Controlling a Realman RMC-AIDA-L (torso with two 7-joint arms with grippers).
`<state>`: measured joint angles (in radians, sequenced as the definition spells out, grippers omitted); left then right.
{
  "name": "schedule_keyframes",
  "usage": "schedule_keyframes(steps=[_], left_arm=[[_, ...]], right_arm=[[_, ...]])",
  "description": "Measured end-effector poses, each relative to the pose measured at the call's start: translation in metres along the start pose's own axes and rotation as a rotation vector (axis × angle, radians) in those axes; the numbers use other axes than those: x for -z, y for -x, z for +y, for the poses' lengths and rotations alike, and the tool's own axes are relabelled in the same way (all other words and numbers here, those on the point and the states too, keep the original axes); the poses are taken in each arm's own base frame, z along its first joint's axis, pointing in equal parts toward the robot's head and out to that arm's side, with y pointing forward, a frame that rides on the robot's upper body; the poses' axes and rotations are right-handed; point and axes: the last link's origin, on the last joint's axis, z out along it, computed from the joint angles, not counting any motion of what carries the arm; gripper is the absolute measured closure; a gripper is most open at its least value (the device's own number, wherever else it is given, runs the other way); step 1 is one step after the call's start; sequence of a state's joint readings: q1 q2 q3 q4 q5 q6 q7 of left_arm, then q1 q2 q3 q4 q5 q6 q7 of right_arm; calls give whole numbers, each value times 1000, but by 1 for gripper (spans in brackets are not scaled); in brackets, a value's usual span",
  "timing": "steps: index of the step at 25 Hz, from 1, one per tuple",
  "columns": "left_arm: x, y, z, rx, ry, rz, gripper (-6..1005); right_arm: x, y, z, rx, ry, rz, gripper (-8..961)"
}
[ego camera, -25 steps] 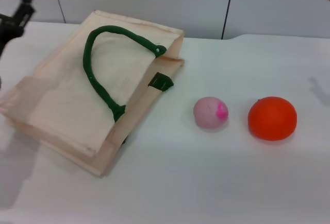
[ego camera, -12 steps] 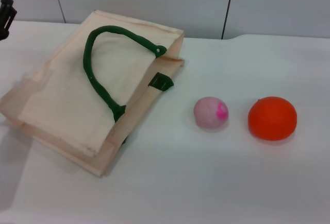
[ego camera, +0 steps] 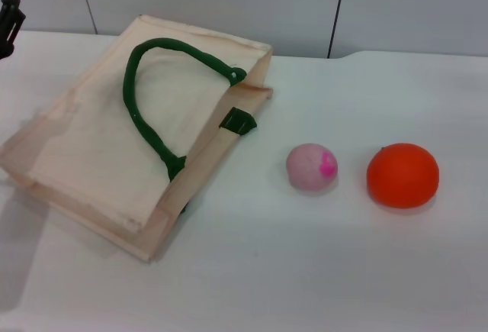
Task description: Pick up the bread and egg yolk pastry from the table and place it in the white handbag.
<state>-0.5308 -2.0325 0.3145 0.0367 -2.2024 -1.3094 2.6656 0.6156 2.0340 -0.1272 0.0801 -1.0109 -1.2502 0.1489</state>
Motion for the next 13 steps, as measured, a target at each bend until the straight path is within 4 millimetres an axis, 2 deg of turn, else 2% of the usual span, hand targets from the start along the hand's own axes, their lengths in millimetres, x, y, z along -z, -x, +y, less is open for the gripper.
schedule_keyframes(steps=[13], left_arm=[[0,1,1,8,0,-3,145]], right_arm=[[-1,0,2,-5,8,5,97]])
